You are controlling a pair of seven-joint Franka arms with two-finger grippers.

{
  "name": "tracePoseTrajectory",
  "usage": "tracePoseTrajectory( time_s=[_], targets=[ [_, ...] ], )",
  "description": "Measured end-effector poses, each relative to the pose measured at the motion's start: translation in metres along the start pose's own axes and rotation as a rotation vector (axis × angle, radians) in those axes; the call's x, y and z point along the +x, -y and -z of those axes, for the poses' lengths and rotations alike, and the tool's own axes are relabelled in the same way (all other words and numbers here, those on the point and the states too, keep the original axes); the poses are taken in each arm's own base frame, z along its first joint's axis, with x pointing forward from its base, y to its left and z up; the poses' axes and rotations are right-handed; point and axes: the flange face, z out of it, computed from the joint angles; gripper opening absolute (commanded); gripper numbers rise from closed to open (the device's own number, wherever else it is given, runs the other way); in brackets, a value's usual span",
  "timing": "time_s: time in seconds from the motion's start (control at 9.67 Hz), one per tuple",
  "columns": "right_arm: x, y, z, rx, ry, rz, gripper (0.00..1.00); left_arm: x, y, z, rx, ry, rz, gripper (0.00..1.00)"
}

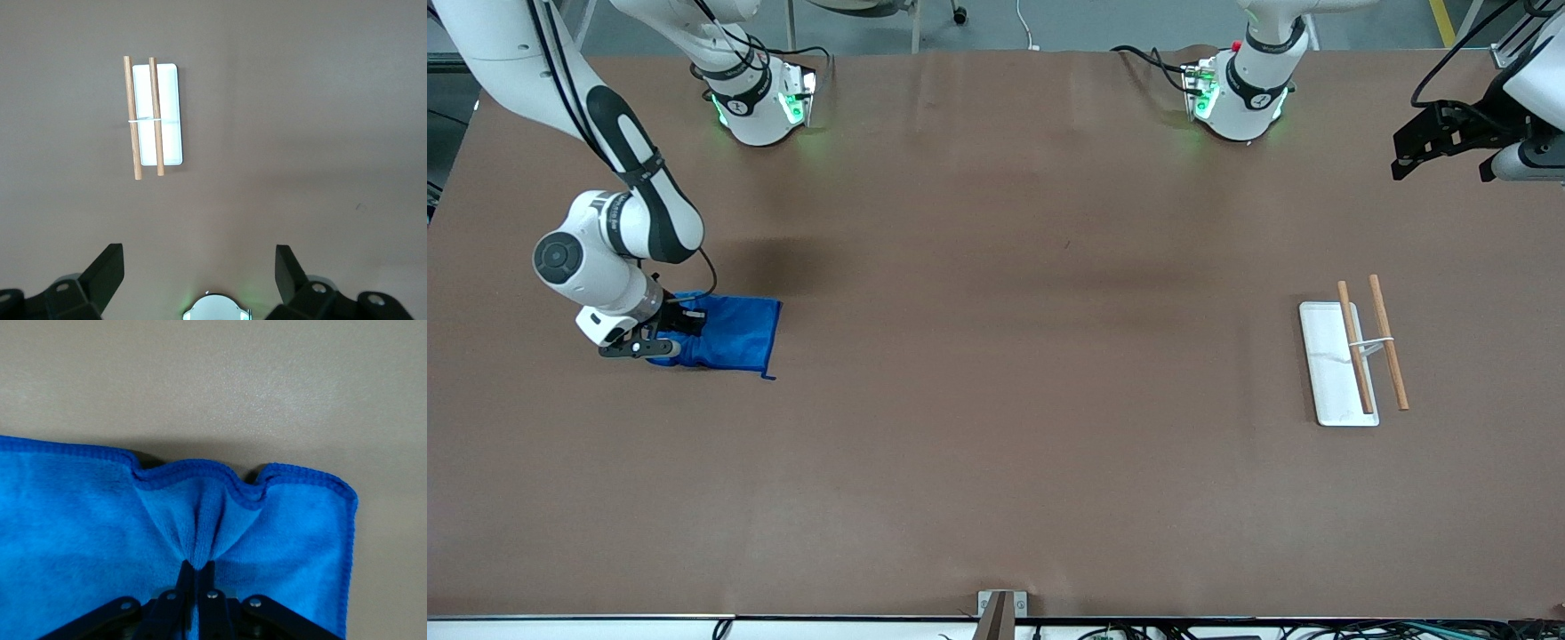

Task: Right arm passes towel to left arm to hang
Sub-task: 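Lift the towel with the right gripper while the left gripper approaches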

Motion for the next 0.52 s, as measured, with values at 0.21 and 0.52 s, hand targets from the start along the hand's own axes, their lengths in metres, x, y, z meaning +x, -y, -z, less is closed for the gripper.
tracePoseTrajectory(
  time_s=[0.21,0.52],
  targets=[
    [0.022,0.008,0.073,0.015,0.088,0.021,0.0,0.0,0.0,0.0,-0.001,0.001,0.0,1.0],
    [0.052,0.038,0.194,0.014,0.117,0.038,0.0,0.002,-0.003,-0.003,-0.033,0.009,-0.004,1.0]
  ],
)
